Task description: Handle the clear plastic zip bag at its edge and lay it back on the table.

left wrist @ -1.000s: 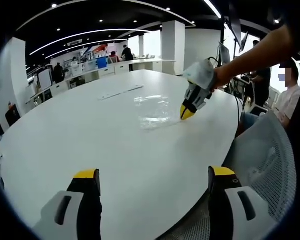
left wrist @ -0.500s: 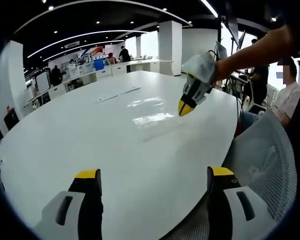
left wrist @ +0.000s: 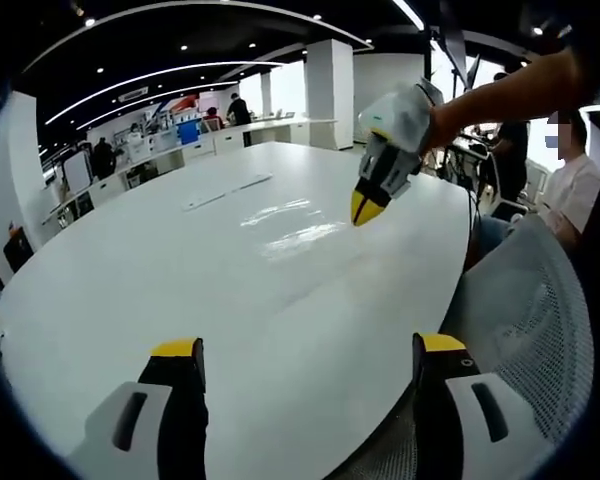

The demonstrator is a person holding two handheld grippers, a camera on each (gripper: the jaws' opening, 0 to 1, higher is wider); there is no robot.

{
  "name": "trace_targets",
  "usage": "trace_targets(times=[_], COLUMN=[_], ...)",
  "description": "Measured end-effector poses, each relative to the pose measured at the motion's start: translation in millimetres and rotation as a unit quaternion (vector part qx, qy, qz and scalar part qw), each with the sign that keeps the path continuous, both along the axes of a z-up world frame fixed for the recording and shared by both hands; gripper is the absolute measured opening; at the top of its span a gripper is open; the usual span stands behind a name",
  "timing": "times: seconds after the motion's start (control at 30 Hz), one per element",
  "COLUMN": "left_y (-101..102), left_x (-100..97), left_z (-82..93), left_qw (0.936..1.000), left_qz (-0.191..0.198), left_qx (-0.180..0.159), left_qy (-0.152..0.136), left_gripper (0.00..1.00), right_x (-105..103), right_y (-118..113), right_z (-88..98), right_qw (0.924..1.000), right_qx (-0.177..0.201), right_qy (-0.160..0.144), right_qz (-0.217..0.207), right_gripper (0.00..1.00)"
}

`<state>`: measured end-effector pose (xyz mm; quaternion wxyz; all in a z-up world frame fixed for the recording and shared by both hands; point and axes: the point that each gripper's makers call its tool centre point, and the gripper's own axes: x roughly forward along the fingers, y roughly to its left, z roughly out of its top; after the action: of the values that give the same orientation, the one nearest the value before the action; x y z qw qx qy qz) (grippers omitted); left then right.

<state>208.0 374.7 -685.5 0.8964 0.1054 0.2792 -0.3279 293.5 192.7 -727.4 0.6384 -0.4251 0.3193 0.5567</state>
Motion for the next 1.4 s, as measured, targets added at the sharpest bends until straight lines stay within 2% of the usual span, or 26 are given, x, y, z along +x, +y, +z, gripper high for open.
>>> trace_targets(times=[0.67, 1.4], left_y=[-7, -25], left_x=[13.6, 18.4], left_z=[3.8, 1.9], left_qw=[0.9999, 0.9987], left_qz=[-0.016, -0.048], left_qx=[0.002, 0.015], left_qy=[-0.007, -0.011], left_gripper=[0.8, 0.75], right_x=[-1, -25], right_y=[12, 16], right_z=[19.9, 42.7], right_qw=[0.9994, 0.9965], right_qx=[0.003, -0.009], right_qy=[-0.022, -0.039], right_qz=[0.026, 0.074], right_gripper=[0.0, 0.0])
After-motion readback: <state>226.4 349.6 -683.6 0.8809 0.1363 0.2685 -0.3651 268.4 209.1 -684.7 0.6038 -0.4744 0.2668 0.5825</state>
